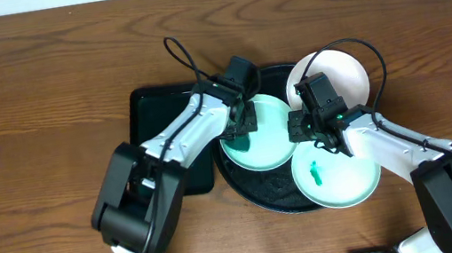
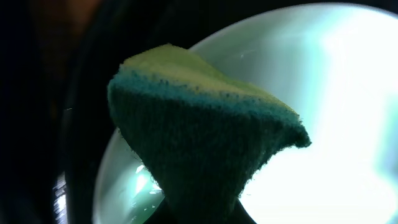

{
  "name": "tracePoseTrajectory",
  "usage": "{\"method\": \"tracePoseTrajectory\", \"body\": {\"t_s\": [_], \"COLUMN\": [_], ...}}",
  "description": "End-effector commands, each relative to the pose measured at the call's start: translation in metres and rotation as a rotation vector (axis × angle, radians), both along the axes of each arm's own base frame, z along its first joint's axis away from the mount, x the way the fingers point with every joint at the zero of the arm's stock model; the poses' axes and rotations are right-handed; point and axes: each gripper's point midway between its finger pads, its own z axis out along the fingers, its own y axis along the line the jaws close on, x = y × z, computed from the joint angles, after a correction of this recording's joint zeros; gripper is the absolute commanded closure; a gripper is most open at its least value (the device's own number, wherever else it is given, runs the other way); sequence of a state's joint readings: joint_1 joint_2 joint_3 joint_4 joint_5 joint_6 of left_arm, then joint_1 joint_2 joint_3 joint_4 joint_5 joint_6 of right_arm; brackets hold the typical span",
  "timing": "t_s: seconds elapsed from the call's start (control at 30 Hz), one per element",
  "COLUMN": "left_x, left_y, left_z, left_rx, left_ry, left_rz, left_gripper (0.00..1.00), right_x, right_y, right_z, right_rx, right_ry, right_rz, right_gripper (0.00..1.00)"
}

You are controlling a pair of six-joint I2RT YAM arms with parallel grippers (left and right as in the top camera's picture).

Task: Clean dirty plates on tray and stack at the side
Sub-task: 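Move the held sponge with the left gripper onto the mint-green plate, then scrub the mint-green plate's surface with the sponge in the left gripper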

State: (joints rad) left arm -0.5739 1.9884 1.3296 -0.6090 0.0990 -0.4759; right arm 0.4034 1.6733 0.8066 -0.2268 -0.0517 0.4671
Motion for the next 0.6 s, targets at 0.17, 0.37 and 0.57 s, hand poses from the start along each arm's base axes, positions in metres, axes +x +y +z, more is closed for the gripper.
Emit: {"method": "tracePoseTrajectory", "body": {"t_s": [0.17, 0.37, 0.57], "left_x": [-0.012, -0.013, -0.015], "left_y": [0.008, 0.009, 0.01], "left_z": [-0.041, -0.045, -0.045], "left_rx": [0.056, 0.064, 0.067], "left_ry": [0.084, 0.096, 0.101], "left_rz": [0.019, 0.019, 0.02], "left_gripper": [0.92, 0.87, 0.83], "right_x": [0.001, 0.001, 0.001], "right_y": [-0.001, -0.001, -0.001], "right_z": [0.002, 0.002, 0.002], "right_rx": [-0.009, -0.009, -0.009], "right_ry": [-0.009, -0.009, -0.009], "right_rz": [-0.011, -0.011, -0.011], "right_gripper": [0.97, 0.99, 0.98]}}
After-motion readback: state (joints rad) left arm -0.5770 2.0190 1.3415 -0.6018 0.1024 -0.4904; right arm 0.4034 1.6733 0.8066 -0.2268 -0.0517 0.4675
